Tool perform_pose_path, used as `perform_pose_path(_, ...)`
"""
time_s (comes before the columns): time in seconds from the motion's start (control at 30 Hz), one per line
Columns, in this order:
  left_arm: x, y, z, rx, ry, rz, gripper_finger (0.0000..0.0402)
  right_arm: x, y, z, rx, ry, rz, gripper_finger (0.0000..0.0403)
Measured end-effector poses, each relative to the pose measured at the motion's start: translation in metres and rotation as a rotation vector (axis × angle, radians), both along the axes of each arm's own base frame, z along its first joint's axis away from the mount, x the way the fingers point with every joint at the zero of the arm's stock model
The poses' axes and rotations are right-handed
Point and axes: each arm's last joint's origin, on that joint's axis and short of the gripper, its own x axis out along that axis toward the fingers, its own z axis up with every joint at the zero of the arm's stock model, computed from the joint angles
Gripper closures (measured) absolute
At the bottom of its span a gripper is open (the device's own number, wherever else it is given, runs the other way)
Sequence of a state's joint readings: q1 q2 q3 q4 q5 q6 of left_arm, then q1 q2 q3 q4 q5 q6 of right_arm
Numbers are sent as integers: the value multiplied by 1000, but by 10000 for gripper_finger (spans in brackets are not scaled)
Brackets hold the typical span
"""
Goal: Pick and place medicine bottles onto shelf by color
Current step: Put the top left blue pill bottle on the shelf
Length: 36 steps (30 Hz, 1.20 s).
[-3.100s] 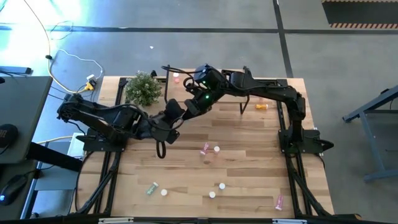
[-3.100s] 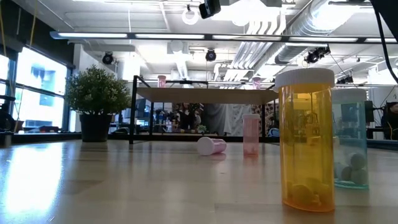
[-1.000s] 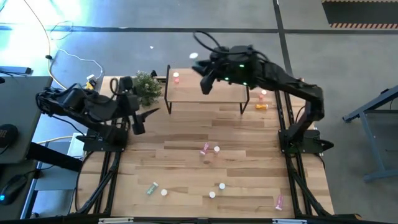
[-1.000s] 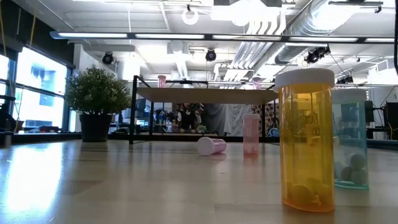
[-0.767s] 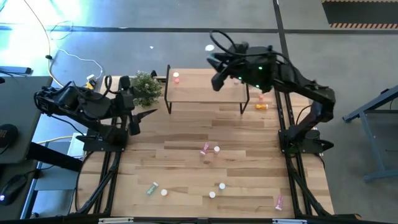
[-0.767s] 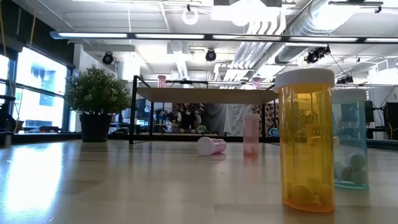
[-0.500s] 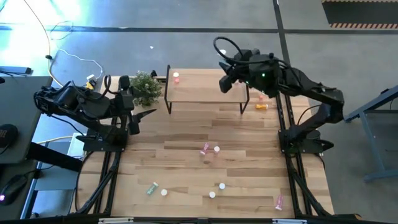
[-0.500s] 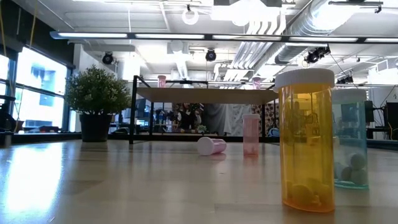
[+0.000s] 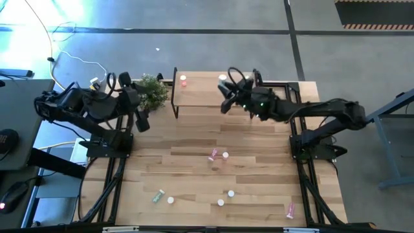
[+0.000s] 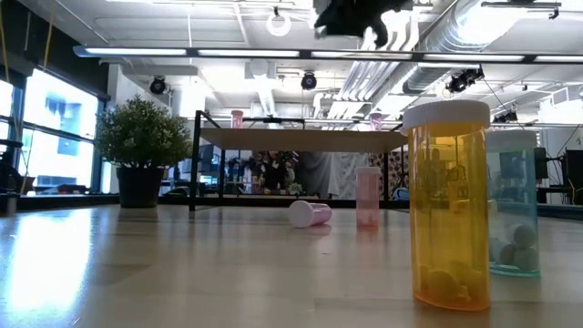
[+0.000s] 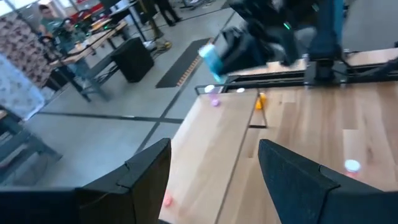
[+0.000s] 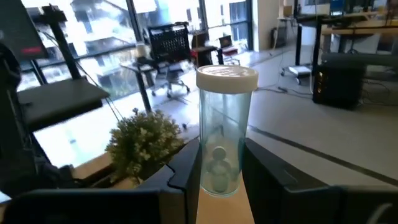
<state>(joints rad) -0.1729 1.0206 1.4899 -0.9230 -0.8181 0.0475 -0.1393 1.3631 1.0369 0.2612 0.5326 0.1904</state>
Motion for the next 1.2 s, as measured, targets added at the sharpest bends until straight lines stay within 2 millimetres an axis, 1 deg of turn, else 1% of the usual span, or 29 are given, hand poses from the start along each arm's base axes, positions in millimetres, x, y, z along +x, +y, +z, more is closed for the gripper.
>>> perform_pose_path(0.07,0,3,0,-1,0,21,171,3,-2,-21,-18,-16,-8,315)
perform_pose_path(0.17,0,8,0,-2,0,45,171,7,-3,-46,-94,-4,-41,315)
perform_pose_path(0.23,0,10,0,-4,-1,58,171,12,-4,-60,-121,2,-73,315)
perform_pose_path(0.37,0,12,0,-3,0,75,171,22,-9,-85,-122,27,-162,315)
perform_pose_path(0.47,0,13,0,-6,0,76,171,29,-12,-103,-119,62,-267,315)
perform_pose_path(0.53,0,14,0,-9,1,72,171,30,-14,-112,-114,77,-353,315)
perform_pose_path(0.6,0,14,0,-11,-1,77,171,31,-16,-119,-95,77,-432,315)
perform_pose_path(0.7,0,14,0,-10,1,76,171,32,-17,-125,-86,81,-485,315)
perform_pose_path(0.97,0,14,0,22,27,69,170,30,-23,-127,-51,48,-540,315)
perform_pose_path(1.2,-1,19,0,32,28,119,170,30,-20,-129,-74,105,-535,315)
